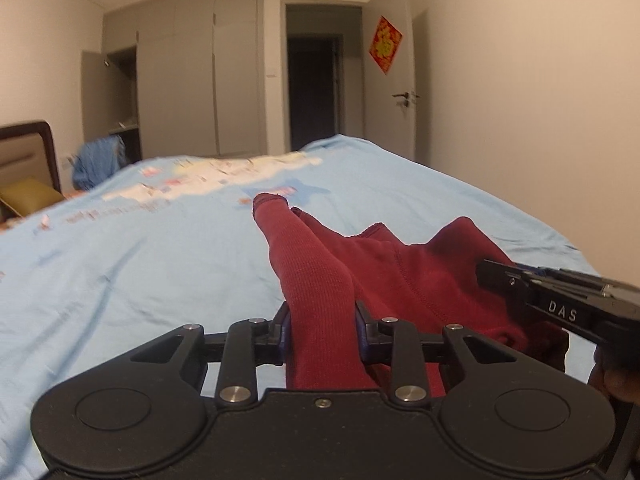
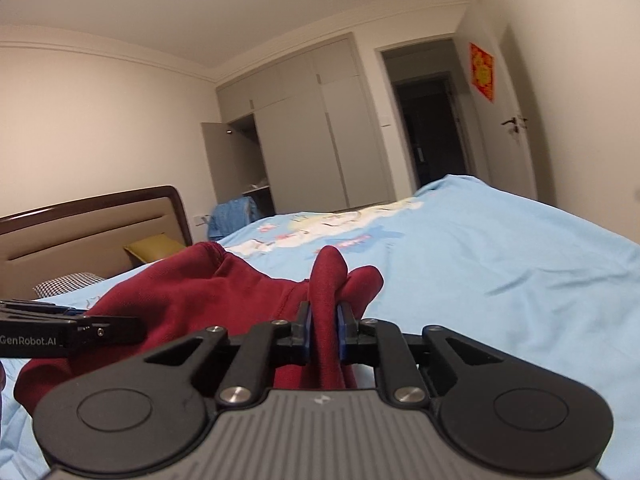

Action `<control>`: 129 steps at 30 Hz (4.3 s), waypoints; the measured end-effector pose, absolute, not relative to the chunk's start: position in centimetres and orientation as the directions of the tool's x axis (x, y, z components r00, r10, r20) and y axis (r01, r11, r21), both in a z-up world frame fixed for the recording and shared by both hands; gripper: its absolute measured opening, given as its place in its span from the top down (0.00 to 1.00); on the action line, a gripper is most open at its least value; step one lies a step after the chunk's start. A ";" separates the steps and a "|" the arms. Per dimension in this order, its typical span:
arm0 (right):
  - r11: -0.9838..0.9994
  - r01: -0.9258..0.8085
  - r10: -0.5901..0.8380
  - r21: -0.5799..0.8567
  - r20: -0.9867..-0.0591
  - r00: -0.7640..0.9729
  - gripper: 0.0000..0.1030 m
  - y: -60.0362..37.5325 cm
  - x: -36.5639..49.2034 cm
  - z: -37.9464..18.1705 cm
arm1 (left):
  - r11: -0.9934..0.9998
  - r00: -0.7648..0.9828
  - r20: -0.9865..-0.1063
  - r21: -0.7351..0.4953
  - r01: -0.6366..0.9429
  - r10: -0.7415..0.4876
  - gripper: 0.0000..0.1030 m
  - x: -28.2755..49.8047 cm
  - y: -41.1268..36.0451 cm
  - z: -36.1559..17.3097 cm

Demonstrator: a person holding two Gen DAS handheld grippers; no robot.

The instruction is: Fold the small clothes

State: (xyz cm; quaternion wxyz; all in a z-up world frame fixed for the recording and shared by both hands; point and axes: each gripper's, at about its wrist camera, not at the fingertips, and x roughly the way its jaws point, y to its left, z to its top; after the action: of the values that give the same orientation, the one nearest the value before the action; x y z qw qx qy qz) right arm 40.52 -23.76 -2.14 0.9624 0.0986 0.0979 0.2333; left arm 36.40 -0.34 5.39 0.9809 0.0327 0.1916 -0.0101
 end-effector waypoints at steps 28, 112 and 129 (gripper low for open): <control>0.860 -0.404 0.499 0.312 -0.355 0.790 0.82 -15.6 53.0 -9.1 | 0.978 0.846 -0.495 0.155 -0.141 0.201 0.65 43.6 8.1 -2.6; 0.973 -0.227 0.229 0.030 -0.114 0.967 0.00 -21.1 21.9 -5.1 | 0.976 0.941 -0.292 -0.077 -0.204 0.173 0.01 18.4 5.3 0.5; 0.973 -0.228 0.230 0.033 -0.128 0.965 0.00 -21.3 22.0 -5.4 | 0.976 0.937 -0.304 -0.075 -0.203 0.171 0.01 18.6 5.2 0.3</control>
State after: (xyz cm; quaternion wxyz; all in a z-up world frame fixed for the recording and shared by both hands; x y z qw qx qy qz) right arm 21.99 -21.30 -5.40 0.9911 0.0089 0.0656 0.1155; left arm 18.63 5.23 0.32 0.9827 -0.0529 0.1497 0.0952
